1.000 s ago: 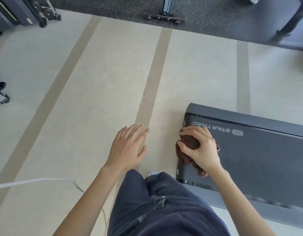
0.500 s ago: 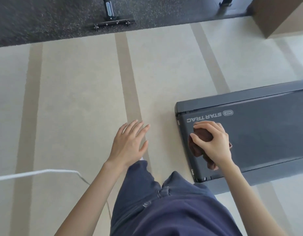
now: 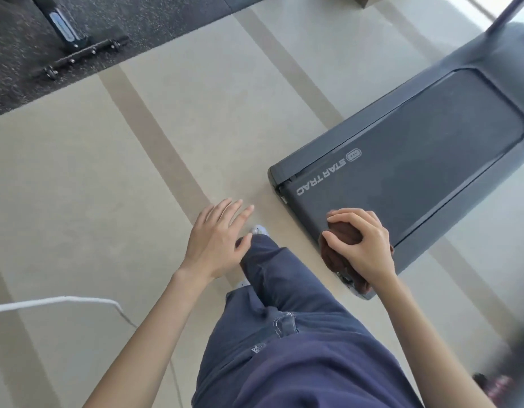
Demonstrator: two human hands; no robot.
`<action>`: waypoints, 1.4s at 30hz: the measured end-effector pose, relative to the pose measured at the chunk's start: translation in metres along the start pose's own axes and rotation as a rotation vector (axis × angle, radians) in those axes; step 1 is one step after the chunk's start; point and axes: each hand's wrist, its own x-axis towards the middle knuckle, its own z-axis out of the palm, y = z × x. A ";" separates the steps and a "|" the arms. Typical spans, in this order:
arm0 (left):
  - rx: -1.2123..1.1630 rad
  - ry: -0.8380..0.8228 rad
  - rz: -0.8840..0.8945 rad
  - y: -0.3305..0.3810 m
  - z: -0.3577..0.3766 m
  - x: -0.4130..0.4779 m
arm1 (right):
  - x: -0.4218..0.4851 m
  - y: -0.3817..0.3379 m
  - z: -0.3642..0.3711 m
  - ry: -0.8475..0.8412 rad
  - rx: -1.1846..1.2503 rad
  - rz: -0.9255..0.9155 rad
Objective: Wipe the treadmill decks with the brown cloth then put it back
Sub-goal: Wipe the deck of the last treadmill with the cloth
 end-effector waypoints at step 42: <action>0.116 -0.226 0.967 -0.144 -0.128 0.537 | 0.399 -0.086 0.062 0.666 0.038 0.643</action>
